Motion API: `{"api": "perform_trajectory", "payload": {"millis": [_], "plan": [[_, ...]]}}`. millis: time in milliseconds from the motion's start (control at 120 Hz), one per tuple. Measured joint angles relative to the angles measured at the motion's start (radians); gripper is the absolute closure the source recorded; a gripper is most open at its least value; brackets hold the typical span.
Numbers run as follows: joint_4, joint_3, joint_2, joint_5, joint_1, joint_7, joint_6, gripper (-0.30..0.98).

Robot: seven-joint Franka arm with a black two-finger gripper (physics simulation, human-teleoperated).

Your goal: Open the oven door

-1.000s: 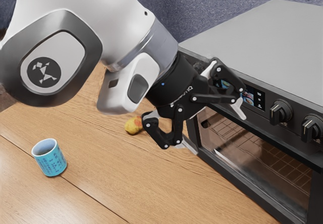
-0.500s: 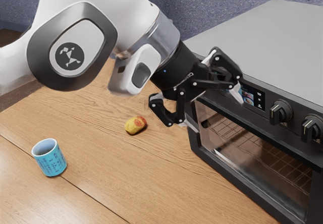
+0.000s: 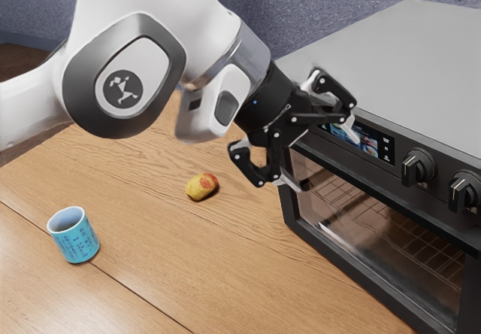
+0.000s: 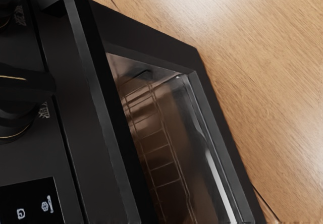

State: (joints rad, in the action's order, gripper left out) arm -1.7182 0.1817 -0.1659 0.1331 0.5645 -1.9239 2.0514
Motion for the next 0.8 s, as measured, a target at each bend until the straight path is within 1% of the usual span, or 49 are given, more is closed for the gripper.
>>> {"api": "perform_trajectory", "payload": {"millis": [75,125,200,300,525,642,800], "plan": [[-0.026,-0.031,-0.024,-0.117,0.006,0.072,0.006,0.0],[-0.032,-0.041,-0.028,-0.177,0.006,0.12,0.009,0.0],[-0.026,-0.045,-0.022,-0.238,0.004,0.194,0.009,0.0],[-0.013,-0.045,-0.005,-0.293,0.002,0.29,0.008,0.0],[0.004,-0.056,0.024,-0.373,0.002,0.484,-0.008,0.0],[-0.007,-0.064,0.029,-0.391,0.005,0.563,-0.016,0.0],[-0.014,-0.065,0.048,-0.4,0.005,0.649,-0.022,0.0]]}}
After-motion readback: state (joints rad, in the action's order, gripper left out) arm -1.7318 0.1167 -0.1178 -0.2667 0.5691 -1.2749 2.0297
